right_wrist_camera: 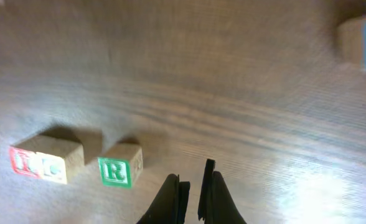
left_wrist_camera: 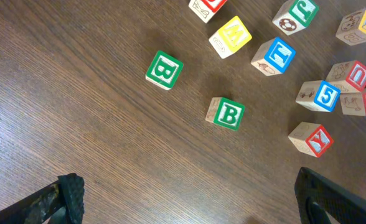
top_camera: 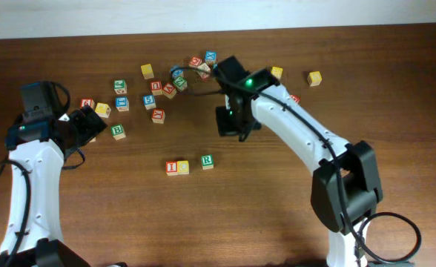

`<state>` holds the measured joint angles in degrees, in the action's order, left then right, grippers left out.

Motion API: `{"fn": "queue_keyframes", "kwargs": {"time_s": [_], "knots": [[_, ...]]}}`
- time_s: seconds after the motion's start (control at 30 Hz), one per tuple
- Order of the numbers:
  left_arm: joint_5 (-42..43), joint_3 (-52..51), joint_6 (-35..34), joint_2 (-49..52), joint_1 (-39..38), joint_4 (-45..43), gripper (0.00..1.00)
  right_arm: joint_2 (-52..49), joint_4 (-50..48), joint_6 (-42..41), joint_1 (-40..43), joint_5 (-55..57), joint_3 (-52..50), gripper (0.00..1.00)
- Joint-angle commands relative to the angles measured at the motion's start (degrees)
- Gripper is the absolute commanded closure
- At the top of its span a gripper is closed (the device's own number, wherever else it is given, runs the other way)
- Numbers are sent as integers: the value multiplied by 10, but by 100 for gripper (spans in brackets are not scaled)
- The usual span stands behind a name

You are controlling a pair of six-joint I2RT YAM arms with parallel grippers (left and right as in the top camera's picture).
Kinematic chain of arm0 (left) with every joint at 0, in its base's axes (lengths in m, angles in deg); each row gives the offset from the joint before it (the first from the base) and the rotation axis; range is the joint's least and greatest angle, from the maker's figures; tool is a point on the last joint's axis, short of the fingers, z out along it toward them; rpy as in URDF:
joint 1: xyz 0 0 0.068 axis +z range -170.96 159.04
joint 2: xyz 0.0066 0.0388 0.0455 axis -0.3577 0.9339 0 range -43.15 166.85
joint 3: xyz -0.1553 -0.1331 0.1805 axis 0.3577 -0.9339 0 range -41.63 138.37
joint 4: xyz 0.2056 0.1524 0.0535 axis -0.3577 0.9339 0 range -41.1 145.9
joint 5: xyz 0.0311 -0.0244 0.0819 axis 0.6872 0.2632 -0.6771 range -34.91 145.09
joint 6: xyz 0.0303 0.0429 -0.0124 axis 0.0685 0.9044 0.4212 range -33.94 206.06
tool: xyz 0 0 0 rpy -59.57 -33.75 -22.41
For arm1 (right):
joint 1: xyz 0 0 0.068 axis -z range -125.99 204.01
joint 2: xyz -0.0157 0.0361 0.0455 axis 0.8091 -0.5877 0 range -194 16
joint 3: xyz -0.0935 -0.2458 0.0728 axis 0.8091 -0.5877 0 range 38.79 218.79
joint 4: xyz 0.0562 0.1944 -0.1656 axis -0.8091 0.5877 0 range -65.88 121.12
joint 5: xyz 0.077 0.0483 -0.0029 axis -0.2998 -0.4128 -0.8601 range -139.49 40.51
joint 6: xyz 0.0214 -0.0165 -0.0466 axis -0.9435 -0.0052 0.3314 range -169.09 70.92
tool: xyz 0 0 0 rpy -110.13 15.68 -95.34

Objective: Spell out ICRA

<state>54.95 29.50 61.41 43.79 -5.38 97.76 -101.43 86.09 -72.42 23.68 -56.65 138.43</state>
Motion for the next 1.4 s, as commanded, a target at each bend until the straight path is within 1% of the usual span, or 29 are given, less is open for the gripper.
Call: {"fn": "queue_keyframes", "kwargs": {"time_s": [0.0,0.17,0.33,0.53,0.73,1.03,1.37], "knots": [[4,2,-1,2,3,0,1,-11,-21,3,-24,-17,-35,96],[4,2,-1,2,3,0,1,-11,-73,3,-45,-16,-92,96],[4,2,-1,2,3,0,1,-11,-135,3,-45,-3,-151,96],[4,2,-2,2,3,0,1,-11,-164,3,-45,9,-161,96],[4,2,-2,2,3,0,1,-11,-172,3,-45,15,-161,96],[4,2,-1,2,3,0,1,-11,-173,3,-47,-41,-161,96],[4,2,-1,2,3,0,1,-11,-173,3,-75,-43,-161,94]]}}
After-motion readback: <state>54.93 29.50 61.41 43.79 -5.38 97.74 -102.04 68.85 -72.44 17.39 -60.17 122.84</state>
